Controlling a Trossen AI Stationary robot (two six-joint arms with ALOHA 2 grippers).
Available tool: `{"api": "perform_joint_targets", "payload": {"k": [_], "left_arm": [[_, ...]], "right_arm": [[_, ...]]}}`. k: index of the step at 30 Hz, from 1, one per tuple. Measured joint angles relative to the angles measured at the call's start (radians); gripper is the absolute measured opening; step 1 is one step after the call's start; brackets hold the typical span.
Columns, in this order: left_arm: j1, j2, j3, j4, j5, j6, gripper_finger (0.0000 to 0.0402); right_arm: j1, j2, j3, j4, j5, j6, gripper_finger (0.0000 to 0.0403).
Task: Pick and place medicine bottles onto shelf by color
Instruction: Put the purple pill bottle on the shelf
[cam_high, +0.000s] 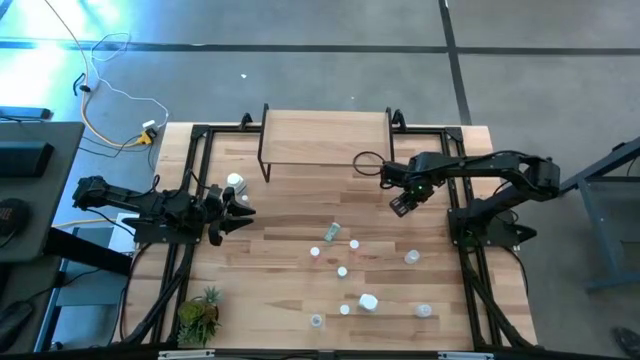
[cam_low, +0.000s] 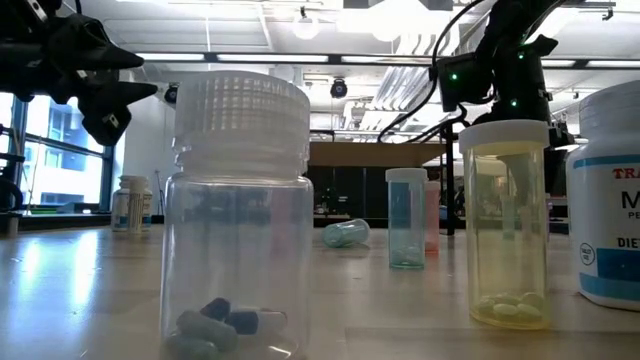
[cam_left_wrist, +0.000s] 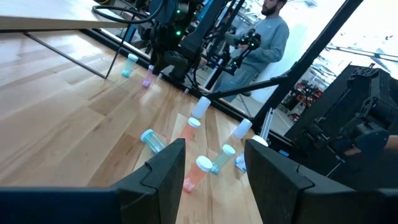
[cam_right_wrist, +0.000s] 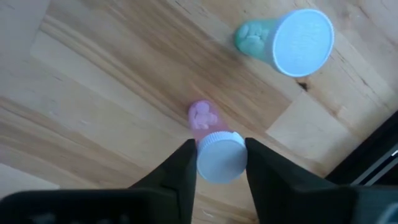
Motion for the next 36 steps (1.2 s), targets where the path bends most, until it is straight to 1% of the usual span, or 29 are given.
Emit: {"api": "perform_joint_targets", "payload": {"k": [4,8,13,22,29,36], "left_arm": [[0.0,0.0,0.0,0.0,0.0,0.0,0.0157],[0.0,0.0,0.0,0.0,-0.002,0.0,0.0157],[0.0,0.0,0.0,0.0,-0.002,0.0,0.0157],[0.0,0.0,0.0,0.0,-0.014,0.0,0.0157],[0.0,0.0,0.0,0.0,-0.046,0.0,0.0157],[0.0,0.0,0.0,0.0,-0.064,0.0,0.0157]], "right_arm": [[0.0,-0.001,0.0,-0.001,-0.004,-0.001,0.0096],[0.003,-0.001,0.004,-0.006,-0.056,0.002,0.0099],[0.049,0.0,0.054,-0.052,-0.088,0.027,0.0099],[0.181,0.0,0.262,-0.131,-0.104,0.139,0.0099],[0.244,0.0,0.439,-0.133,-0.099,0.209,0.0099],[0.246,0.0,0.614,-0.134,0.003,0.206,0.0099]]}}
